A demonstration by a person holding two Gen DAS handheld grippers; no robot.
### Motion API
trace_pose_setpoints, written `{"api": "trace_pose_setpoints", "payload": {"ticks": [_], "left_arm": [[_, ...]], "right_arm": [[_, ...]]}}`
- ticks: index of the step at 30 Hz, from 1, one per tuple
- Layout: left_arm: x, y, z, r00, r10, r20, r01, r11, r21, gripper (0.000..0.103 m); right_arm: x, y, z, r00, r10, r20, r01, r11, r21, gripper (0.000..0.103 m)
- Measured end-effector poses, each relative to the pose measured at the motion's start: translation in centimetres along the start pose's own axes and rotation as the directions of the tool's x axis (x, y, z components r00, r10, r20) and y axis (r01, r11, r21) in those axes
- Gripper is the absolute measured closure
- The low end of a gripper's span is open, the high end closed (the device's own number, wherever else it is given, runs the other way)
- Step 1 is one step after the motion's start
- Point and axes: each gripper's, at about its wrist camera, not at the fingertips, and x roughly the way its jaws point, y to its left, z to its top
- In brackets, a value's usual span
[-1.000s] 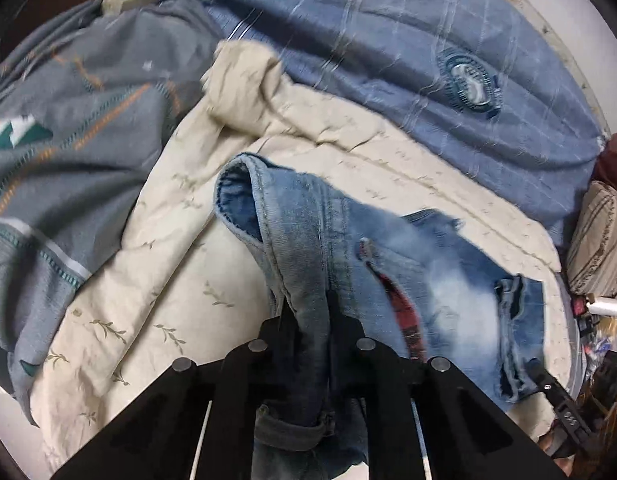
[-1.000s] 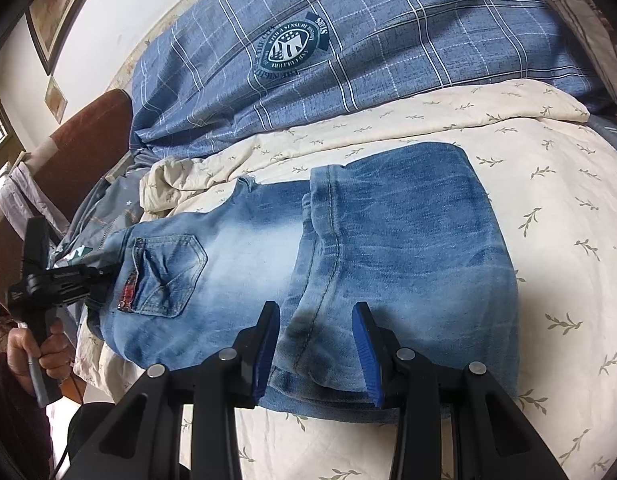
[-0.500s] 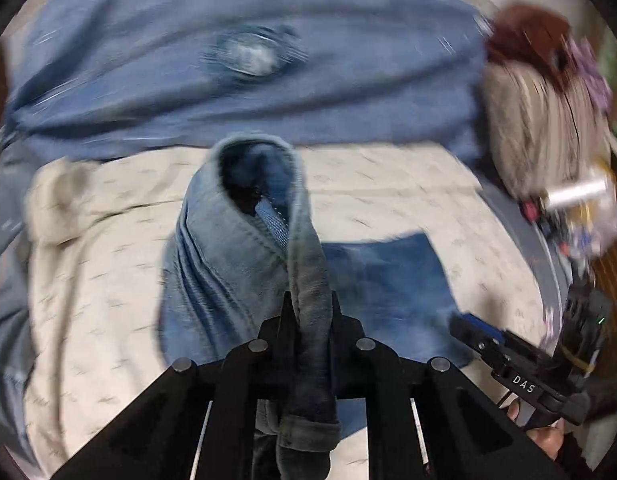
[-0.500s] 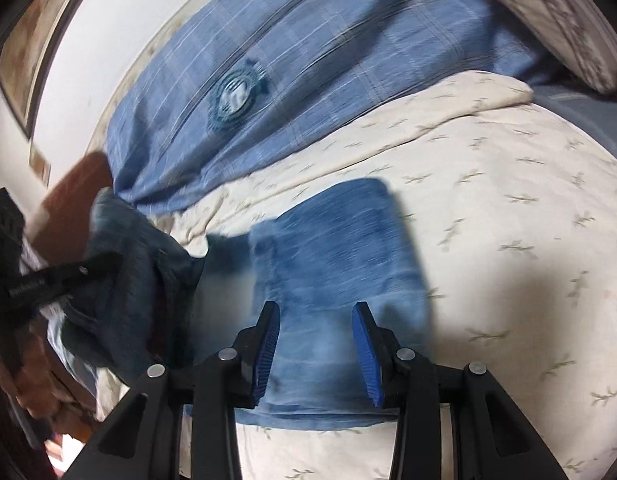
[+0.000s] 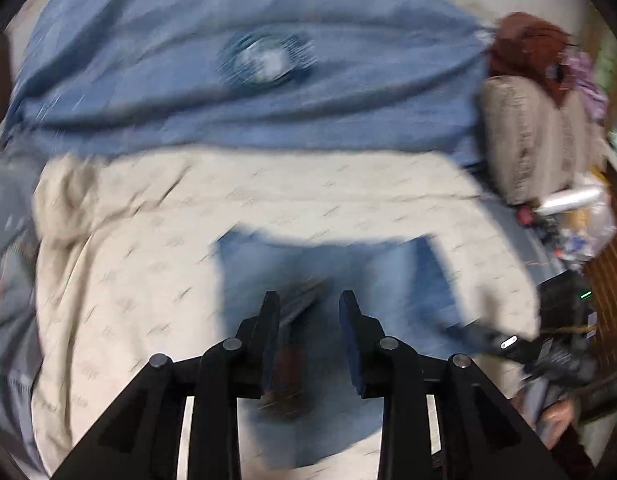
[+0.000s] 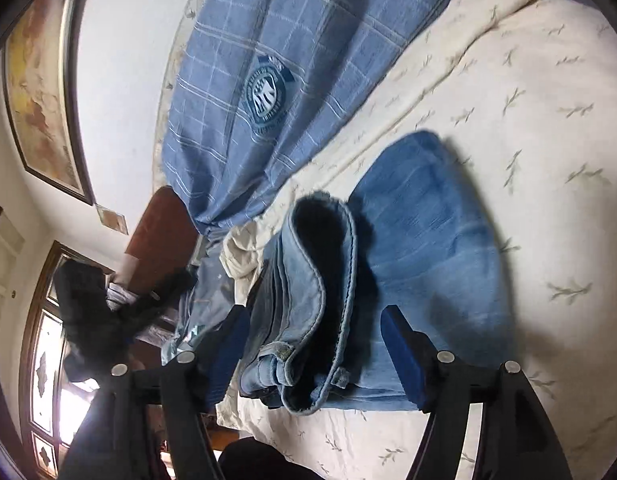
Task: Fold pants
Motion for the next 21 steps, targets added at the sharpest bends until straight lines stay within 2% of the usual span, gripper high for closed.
{"api": "trace_pose_setpoints", "payload": {"ticks": [2, 6, 10, 13, 14, 15, 16, 17, 18, 21], "left_arm": [[1.4, 2.4, -1.5, 0.998, 0.024, -0.052, -0.027, 0.998, -0.049, 0.072], [4.1, 5.6, -4.1, 0.993, 0.006, -0.118, -0.023, 0.989, -0.146, 0.072], [4.5, 6.1, -5.5, 0.996, -0.042, -0.085, 0.026, 0.984, -0.179, 0.072], [4.5, 5.0, -5.8, 0.996, -0.052, -0.076, 0.041, 0.989, -0.143, 0.072], [4.4, 4.6, -5.9, 0.996, -0.048, -0.069, 0.039, 0.991, -0.128, 0.072], [4.4, 4.1, -6.0, 0.997, -0.043, -0.063, 0.035, 0.993, -0.115, 0.072], [4.3, 4.0, -6.0, 0.997, -0.043, -0.059, 0.036, 0.993, -0.112, 0.073], [4.2, 3.9, -6.1, 0.997, -0.049, -0.054, 0.042, 0.992, -0.120, 0.074], [4.1, 4.1, -6.2, 0.997, -0.064, -0.049, 0.056, 0.988, -0.141, 0.074], [4.3, 4.3, -6.1, 0.991, -0.129, -0.039, 0.119, 0.976, -0.181, 0.075]], "right_arm": [[1.1, 0.4, 0.0, 1.000, -0.023, -0.016, 0.023, 1.000, -0.008, 0.032], [3.0, 1.4, 0.3, 0.999, -0.033, -0.019, 0.032, 0.999, -0.043, 0.032], [5.4, 1.3, 0.1, 0.998, -0.033, -0.061, 0.032, 0.999, -0.014, 0.032], [6.9, 2.5, -0.6, 0.993, -0.079, -0.085, 0.071, 0.993, -0.097, 0.032], [7.7, 3.5, -1.3, 0.990, -0.111, -0.092, 0.095, 0.983, -0.160, 0.036], [8.0, 4.3, -1.9, 0.987, -0.134, -0.083, 0.114, 0.971, -0.210, 0.043], [8.3, 5.1, -2.5, 0.984, -0.164, -0.070, 0.140, 0.953, -0.268, 0.058], [8.2, 5.9, -3.1, 0.980, -0.195, -0.050, 0.169, 0.931, -0.324, 0.066], [7.9, 6.4, -3.5, 0.979, -0.204, -0.026, 0.182, 0.918, -0.353, 0.070], [6.3, 7.2, -3.5, 0.985, -0.167, 0.054, 0.175, 0.909, -0.379, 0.081]]}}
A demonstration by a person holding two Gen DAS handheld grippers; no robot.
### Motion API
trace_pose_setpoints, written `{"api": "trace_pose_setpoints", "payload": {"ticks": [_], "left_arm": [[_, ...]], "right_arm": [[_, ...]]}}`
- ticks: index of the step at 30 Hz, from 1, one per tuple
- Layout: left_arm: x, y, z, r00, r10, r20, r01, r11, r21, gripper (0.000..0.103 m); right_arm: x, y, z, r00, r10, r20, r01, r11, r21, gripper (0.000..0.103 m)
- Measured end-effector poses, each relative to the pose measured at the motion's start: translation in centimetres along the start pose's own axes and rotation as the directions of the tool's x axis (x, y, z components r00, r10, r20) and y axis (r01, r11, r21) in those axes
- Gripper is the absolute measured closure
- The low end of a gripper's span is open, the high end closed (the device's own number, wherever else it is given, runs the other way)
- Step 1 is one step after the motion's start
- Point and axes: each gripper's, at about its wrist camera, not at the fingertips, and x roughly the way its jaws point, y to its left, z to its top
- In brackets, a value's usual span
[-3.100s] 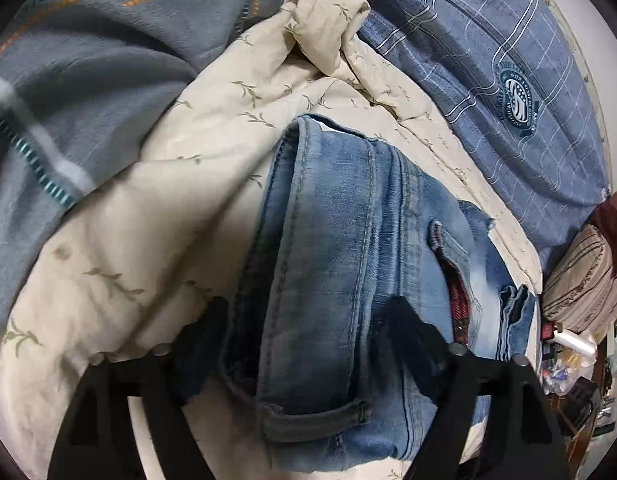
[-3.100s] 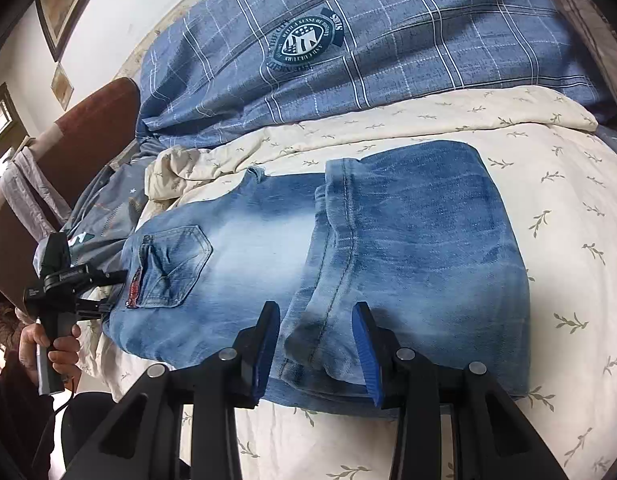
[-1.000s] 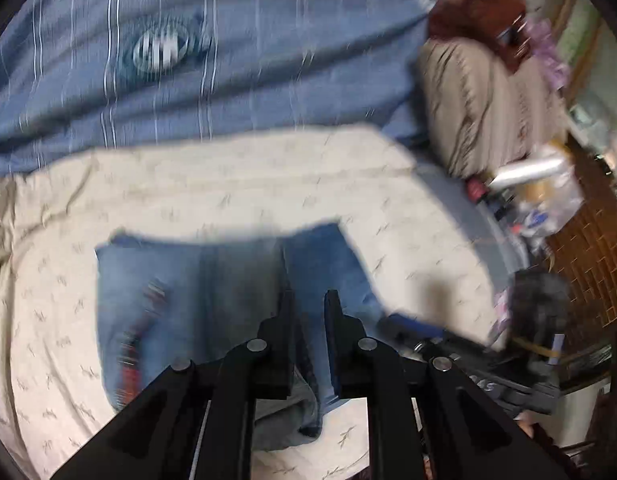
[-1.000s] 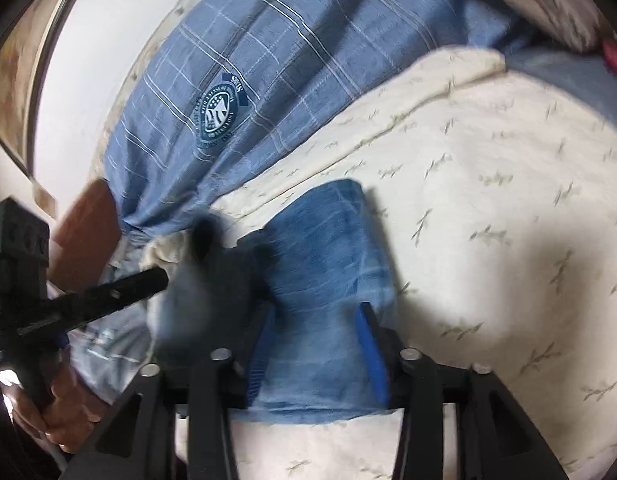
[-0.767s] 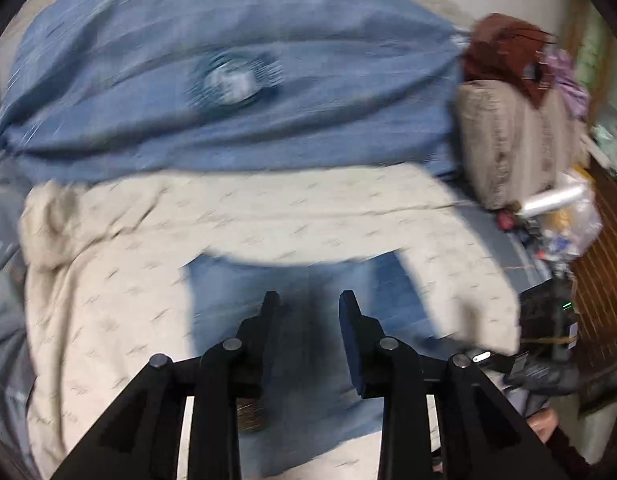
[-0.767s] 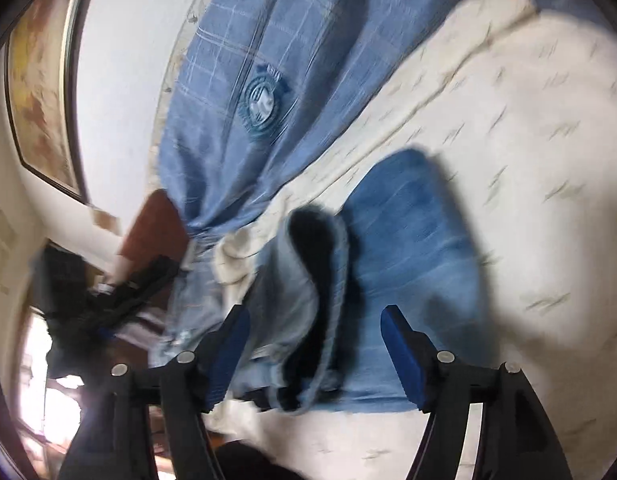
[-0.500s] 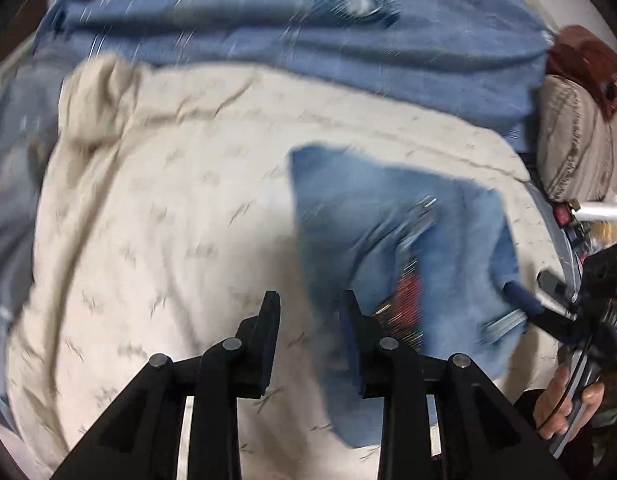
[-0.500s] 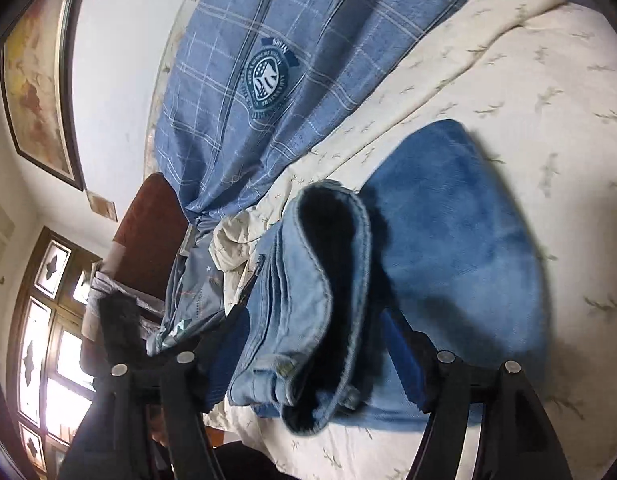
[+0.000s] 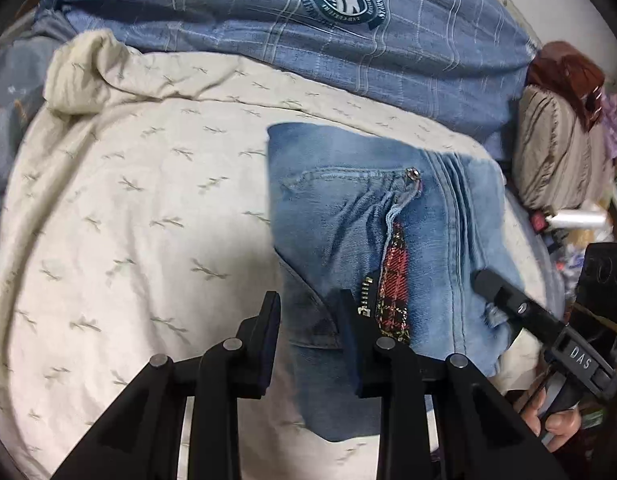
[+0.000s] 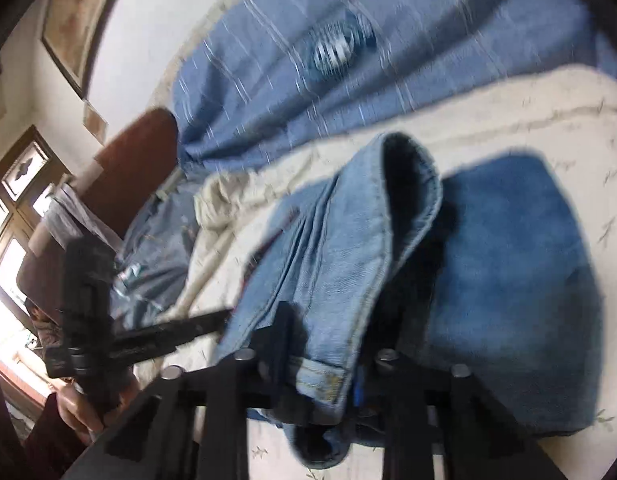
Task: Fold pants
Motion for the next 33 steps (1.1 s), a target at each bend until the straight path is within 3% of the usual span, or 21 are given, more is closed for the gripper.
{"api": "trace_pose_setpoints", "payload": {"ticks": [5, 7, 10, 14, 16, 19, 21, 24, 26, 29, 33], "left_arm": [[0.1, -3.9, 1.0, 0.999, -0.039, -0.005, 0.039, 0.998, 0.056, 0.075], [0.7, -6.0, 1.6, 0.997, -0.070, -0.023, 0.072, 0.995, 0.069, 0.075], [1.6, -9.3, 2.3, 0.998, -0.050, -0.029, 0.053, 0.990, 0.131, 0.074], [3.1, -11.1, 2.4, 0.999, -0.022, -0.048, 0.029, 0.988, 0.152, 0.072], [3.4, -11.3, 2.3, 0.999, -0.003, -0.049, 0.011, 0.985, 0.174, 0.071], [3.5, -11.1, 2.6, 0.998, -0.006, -0.056, 0.015, 0.987, 0.160, 0.070], [3.0, -10.7, 2.9, 0.997, -0.012, -0.071, 0.021, 0.990, 0.140, 0.070], [1.1, -10.9, 3.2, 0.998, -0.020, -0.061, 0.030, 0.985, 0.169, 0.070], [-0.6, -11.2, 4.0, 0.999, -0.029, -0.019, 0.032, 0.980, 0.195, 0.063], [-2.2, -11.4, 5.8, 0.998, 0.026, 0.055, -0.037, 0.975, 0.219, 0.054], [-1.9, -11.6, 8.8, 0.989, 0.107, 0.107, -0.128, 0.967, 0.220, 0.054]], "right_arm": [[-3.7, 0.4, 0.7, 0.986, -0.053, 0.161, 0.066, 0.995, -0.081, 0.085], [-4.9, -0.4, 1.2, 0.978, -0.070, 0.197, 0.083, 0.995, -0.060, 0.085], [-6.3, -3.1, 2.0, 0.968, -0.122, 0.220, 0.119, 0.993, 0.026, 0.085], [-5.9, -8.1, 2.0, 0.968, -0.238, 0.083, 0.219, 0.958, 0.187, 0.085], [-4.6, -9.4, 1.7, 0.962, -0.272, -0.017, 0.270, 0.943, 0.197, 0.079], [-4.2, -9.9, 1.6, 0.957, -0.285, -0.056, 0.290, 0.938, 0.191, 0.064], [-5.0, -10.3, 1.8, 0.957, -0.286, -0.057, 0.291, 0.931, 0.220, 0.038], [-7.6, -10.7, 1.8, 0.963, -0.264, 0.045, 0.240, 0.925, 0.293, 0.038], [-9.4, -10.5, 2.0, 0.958, -0.245, 0.149, 0.191, 0.933, 0.305, 0.038], [-11.1, -9.0, 3.1, 0.953, -0.125, 0.275, 0.059, 0.970, 0.236, 0.038], [-8.9, -6.6, 5.1, 0.962, -0.075, 0.264, 0.039, 0.990, 0.138, 0.045]]}}
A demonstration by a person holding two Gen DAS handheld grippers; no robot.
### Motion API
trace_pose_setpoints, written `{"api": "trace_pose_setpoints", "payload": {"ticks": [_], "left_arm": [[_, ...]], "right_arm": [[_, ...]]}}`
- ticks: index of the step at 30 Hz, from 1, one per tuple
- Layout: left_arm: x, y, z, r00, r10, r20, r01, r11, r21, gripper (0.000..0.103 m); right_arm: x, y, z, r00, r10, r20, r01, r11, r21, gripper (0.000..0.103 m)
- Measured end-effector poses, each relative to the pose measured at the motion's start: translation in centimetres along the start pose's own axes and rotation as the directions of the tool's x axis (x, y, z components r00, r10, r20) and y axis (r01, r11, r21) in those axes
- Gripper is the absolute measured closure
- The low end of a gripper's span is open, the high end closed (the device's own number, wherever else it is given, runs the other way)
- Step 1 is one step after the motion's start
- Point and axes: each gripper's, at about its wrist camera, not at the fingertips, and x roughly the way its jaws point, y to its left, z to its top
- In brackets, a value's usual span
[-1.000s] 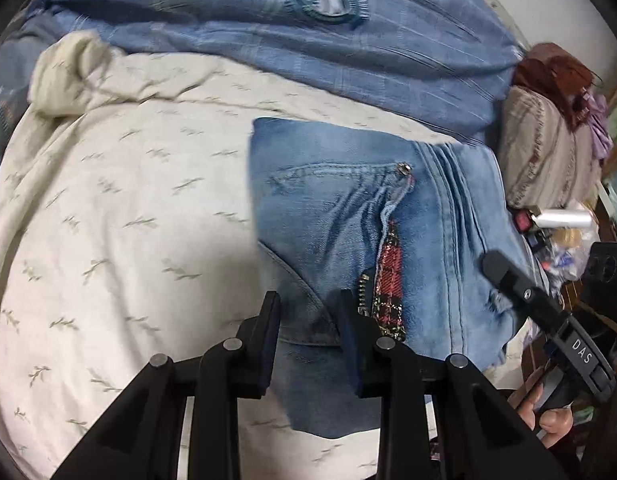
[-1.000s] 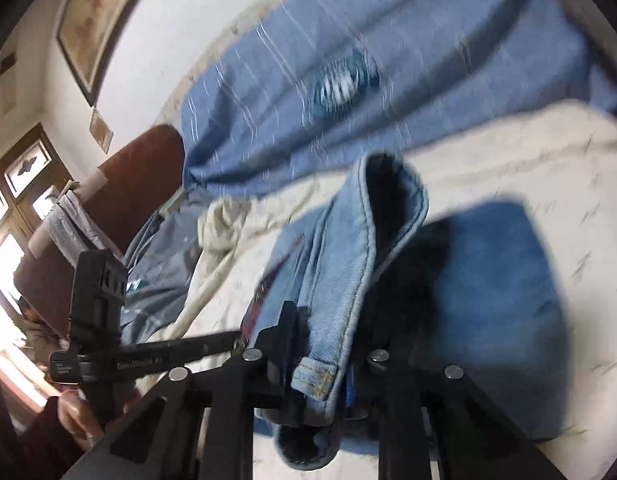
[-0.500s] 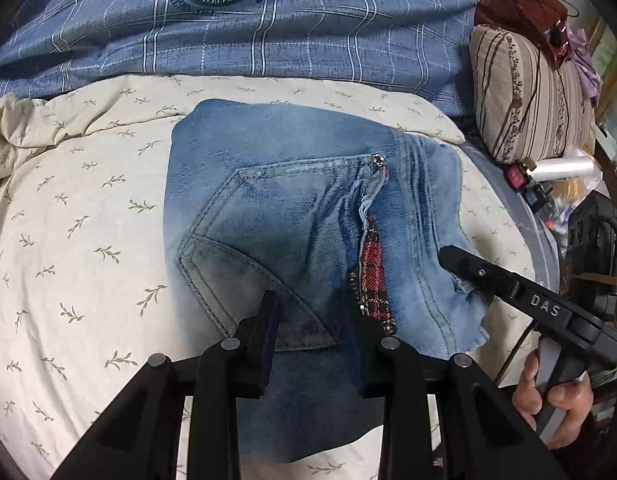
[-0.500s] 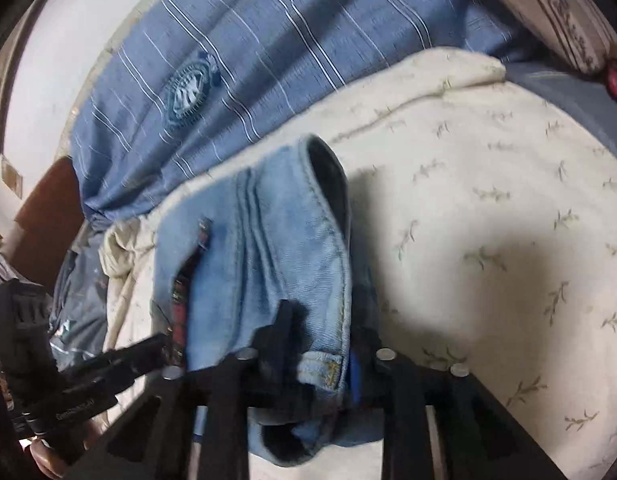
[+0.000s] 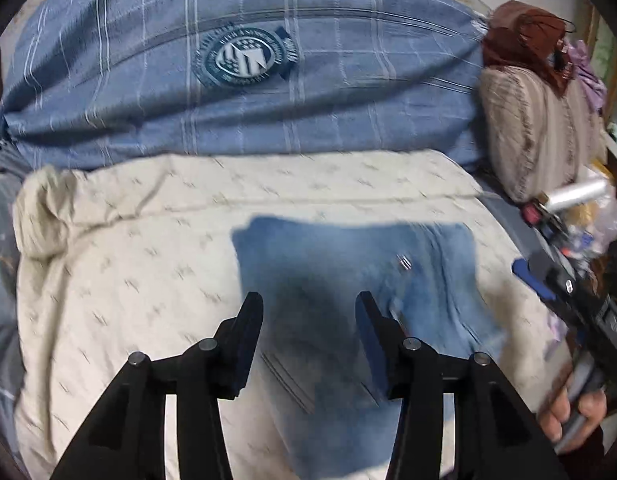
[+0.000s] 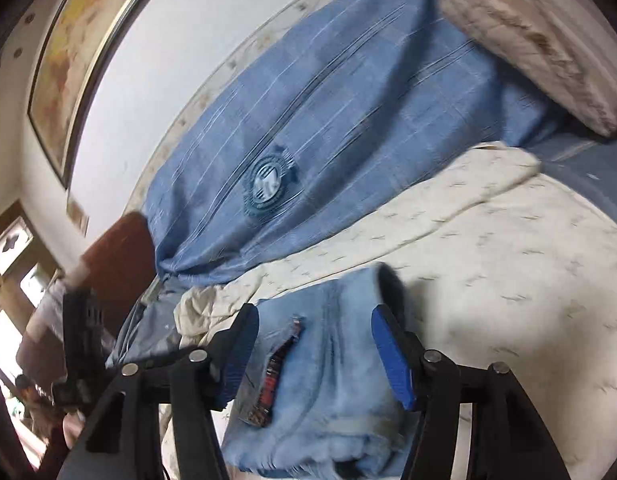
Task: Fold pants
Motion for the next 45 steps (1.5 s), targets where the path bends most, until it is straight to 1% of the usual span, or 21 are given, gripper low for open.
{"api": "trace_pose_setpoints", "payload": {"ticks": [1, 2, 6, 8, 10, 12, 13, 15, 17, 20, 23, 25, 27, 28, 30, 33, 35, 37, 39, 42, 45], "left_arm": [[0.4, 0.1, 0.5, 1.000, 0.021, 0.000, -0.021, 1.000, 0.000, 0.054], [1.0, 0.1, 1.1, 0.999, 0.036, -0.002, -0.036, 0.999, 0.000, 0.054], [3.5, 0.1, 2.5, 0.998, 0.063, -0.025, -0.063, 0.998, -0.017, 0.054], [4.8, 0.0, 3.0, 0.996, 0.073, -0.045, -0.075, 0.997, -0.027, 0.054], [6.3, 0.0, 3.2, 0.994, 0.078, -0.073, -0.081, 0.996, -0.034, 0.054], [7.8, -0.2, 3.3, 0.992, 0.090, -0.093, -0.093, 0.995, -0.032, 0.054], [8.4, -0.2, 3.4, 0.990, 0.094, -0.101, -0.098, 0.995, -0.031, 0.053], [9.6, -0.1, 3.5, 0.987, 0.111, -0.118, -0.115, 0.993, -0.035, 0.047], [10.5, 0.2, 3.5, 0.982, 0.135, -0.129, -0.142, 0.989, -0.043, 0.039], [12.1, 0.4, 3.5, 0.974, 0.181, -0.134, -0.187, 0.982, -0.037, 0.033], [13.2, 0.5, 3.5, 0.966, 0.208, -0.155, -0.217, 0.975, -0.043, 0.032], [12.7, 0.8, 3.5, 0.969, 0.195, -0.154, -0.207, 0.976, -0.070, 0.032], [11.3, 1.4, 3.6, 0.979, 0.147, -0.144, -0.164, 0.980, -0.116, 0.033], [10.3, 1.8, 3.5, 0.984, 0.121, -0.128, -0.139, 0.980, -0.141, 0.033], [8.1, 1.9, 3.1, 0.991, 0.102, -0.090, -0.115, 0.981, -0.155, 0.033], [5.0, 1.2, 1.6, 0.992, 0.113, -0.057, -0.119, 0.985, -0.122, 0.033], [3.1, 0.8, -0.2, 0.993, 0.106, -0.057, -0.111, 0.990, -0.090, 0.033], [2.2, 0.3, -1.9, 0.991, 0.115, -0.065, -0.119, 0.991, -0.056, 0.033], [1.5, -0.6, -3.9, 0.990, 0.119, -0.078, -0.121, 0.993, -0.011, 0.033], [1.0, -2.1, -6.2, 0.987, 0.136, -0.082, -0.132, 0.990, 0.051, 0.033], [1.3, -3.0, -7.5, 0.987, 0.129, -0.097, -0.123, 0.990, 0.062, 0.033]], "right_arm": [[1.3, 0.0, 0.3, 0.999, 0.030, -0.029, -0.030, 0.999, 0.017, 0.046], [2.2, 0.1, 0.4, 0.998, 0.044, -0.050, -0.042, 0.999, 0.032, 0.047], [5.6, -0.8, 0.9, 0.991, 0.059, -0.119, -0.049, 0.995, 0.088, 0.047], [6.9, -1.5, 1.0, 0.990, 0.052, -0.131, -0.036, 0.992, 0.122, 0.047], [8.3, -2.3, 1.2, 0.986, 0.042, -0.161, -0.019, 0.990, 0.143, 0.046], [9.1, -3.8, 1.0, 0.980, 0.016, -0.198, 0.017, 0.986, 0.166, 0.046], [9.4, -4.3, 0.9, 0.977, 0.002, -0.214, 0.036, 0.984, 0.172, 0.046], [10.5, -5.2, 0.6, 0.966, -0.037, -0.255, 0.083, 0.981, 0.174, 0.046], [11.3, -6.0, 0.5, 0.959, -0.041, -0.281, 0.095, 0.979, 0.182, 0.046], [11.9, -6.4, 0.7, 0.953, -0.054, -0.299, 0.105, 0.982, 0.159, 0.046], [12.1, -6.2, 0.6, 0.949, -0.069, -0.308, 0.113, 0.985, 0.128, 0.046], [11.9, -6.1, 0.6, 0.949, -0.068, -0.307, 0.108, 0.987, 0.116, 0.046], [11.1, -5.7, 0.8, 0.953, -0.057, -0.297, 0.099, 0.987, 0.127, 0.046], [10.5, -5.5, 0.8, 0.957, -0.044, -0.287, 0.085, 0.988, 0.133, 0.046], [8.7, -4.5, 0.8, 0.967, -0.017, -0.253, 0.046, 0.993, 0.110, 0.046], [6.1, -2.7, 0.3, 0.977, 0.006, -0.211, 0.004, 0.999, 0.046, 0.046], [4.7, -1.6, -0.4, 0.979, 0.023, -0.203, -0.020, 1.000, 0.016, 0.046], [3.6, -0.8, -1.1, 0.978, 0.031, -0.206, -0.034, 0.999, -0.009, 0.046], [2.5, 0.1, -2.3, 0.977, 0.018, -0.214, -0.028, 0.998, -0.047, 0.046], [1.7, 0.7, -4.3, 0.969, 0.001, -0.246, -0.018, 0.998, -0.067, 0.046], [1.2, 1.1, -5.5, 0.967, -0.028, -0.253, 0.005, 0.996, -0.093, 0.046]]}}
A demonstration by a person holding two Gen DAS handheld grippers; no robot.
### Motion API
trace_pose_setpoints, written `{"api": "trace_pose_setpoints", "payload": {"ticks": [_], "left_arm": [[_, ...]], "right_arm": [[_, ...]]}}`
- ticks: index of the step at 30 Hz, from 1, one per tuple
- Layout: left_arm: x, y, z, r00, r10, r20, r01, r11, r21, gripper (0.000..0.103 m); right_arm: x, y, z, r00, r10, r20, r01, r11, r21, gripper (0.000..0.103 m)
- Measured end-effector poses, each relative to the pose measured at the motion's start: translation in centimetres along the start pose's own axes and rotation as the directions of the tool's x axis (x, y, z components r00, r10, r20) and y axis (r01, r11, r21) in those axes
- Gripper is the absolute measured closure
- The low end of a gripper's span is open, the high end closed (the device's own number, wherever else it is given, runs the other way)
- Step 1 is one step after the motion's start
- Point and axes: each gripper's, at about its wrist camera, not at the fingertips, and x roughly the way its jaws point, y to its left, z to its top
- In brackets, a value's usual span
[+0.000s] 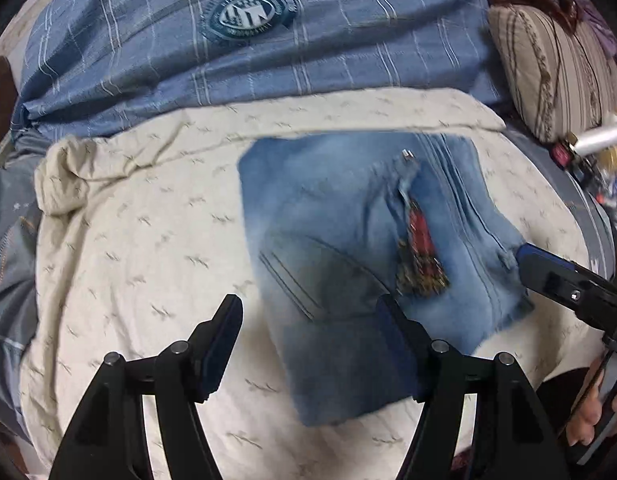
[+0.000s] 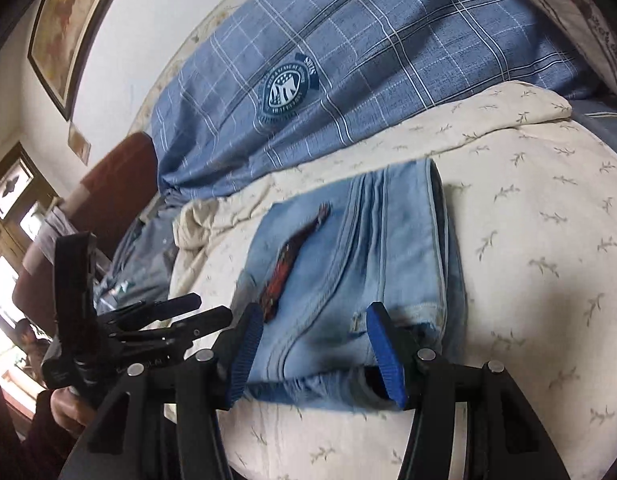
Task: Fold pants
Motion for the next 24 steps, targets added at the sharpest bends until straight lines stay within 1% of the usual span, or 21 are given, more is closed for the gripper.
{"api": "trace_pose_setpoints", "payload": {"ticks": [1, 3, 5, 6, 7, 14, 20, 24], "left_arm": [[0.4, -0.2, -0.3, 1.000, -0.001, -0.014, 0.001, 1.000, 0.001, 0.033], [1.2, -0.6, -0.9, 0.999, 0.028, -0.030, -0.027, 1.000, 0.006, 0.032], [1.6, -0.8, -1.3, 0.999, 0.042, -0.017, -0.041, 0.999, 0.009, 0.029], [1.7, -0.8, -1.5, 0.998, 0.055, -0.006, -0.055, 0.998, 0.008, 0.027], [1.9, -0.9, -1.6, 0.998, 0.065, -0.001, -0.065, 0.998, 0.007, 0.025], [2.3, -1.3, -1.9, 0.994, 0.105, 0.016, -0.105, 0.994, 0.021, 0.023], [2.4, -1.3, -1.9, 0.992, 0.125, 0.026, -0.126, 0.991, 0.033, 0.018], [2.3, -1.4, -1.9, 0.990, 0.135, 0.033, -0.136, 0.990, 0.042, 0.018]], "right_arm": [[0.2, -0.2, -0.3, 1.000, -0.013, -0.015, 0.013, 1.000, 0.008, 0.046], [0.9, -1.3, -0.7, 0.998, -0.032, -0.051, 0.035, 0.998, 0.051, 0.045], [1.5, -2.3, -1.0, 0.996, -0.033, -0.082, 0.040, 0.995, 0.093, 0.045], [1.5, -2.5, -1.0, 0.996, -0.029, -0.079, 0.037, 0.994, 0.100, 0.045], [1.5, -2.4, -1.0, 0.996, -0.030, -0.079, 0.037, 0.995, 0.097, 0.045], [2.5, -1.4, -1.3, 0.990, -0.108, -0.089, 0.109, 0.994, 0.006, 0.045], [2.7, -1.3, -1.2, 0.990, -0.107, -0.087, 0.108, 0.994, 0.006, 0.045], [2.8, -1.0, -0.9, 0.991, -0.107, -0.083, 0.107, 0.994, -0.003, 0.045]]}}
